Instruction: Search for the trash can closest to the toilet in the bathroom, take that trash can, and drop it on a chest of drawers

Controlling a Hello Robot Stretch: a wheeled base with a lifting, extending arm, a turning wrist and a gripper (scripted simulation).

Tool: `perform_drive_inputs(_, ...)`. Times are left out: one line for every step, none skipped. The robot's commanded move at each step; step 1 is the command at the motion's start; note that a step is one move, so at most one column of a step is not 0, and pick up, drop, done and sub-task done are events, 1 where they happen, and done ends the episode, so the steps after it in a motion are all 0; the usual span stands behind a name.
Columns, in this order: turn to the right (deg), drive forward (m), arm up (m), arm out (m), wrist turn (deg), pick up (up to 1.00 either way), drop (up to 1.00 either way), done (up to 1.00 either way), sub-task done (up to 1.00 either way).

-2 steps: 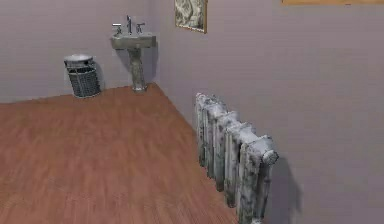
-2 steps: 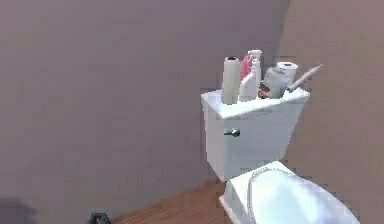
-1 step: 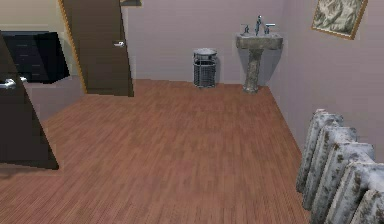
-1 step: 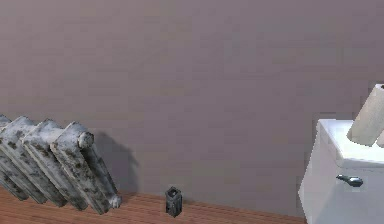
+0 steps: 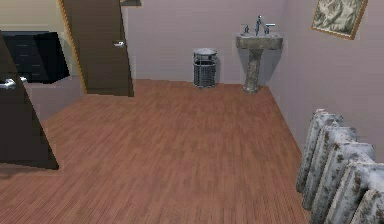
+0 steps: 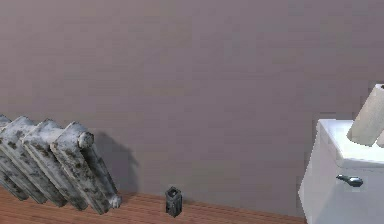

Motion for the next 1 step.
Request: perform_drive_inputs(0.0,0.00,0.00,0.48,0.0,0.00,0.00,0.00,0.00)
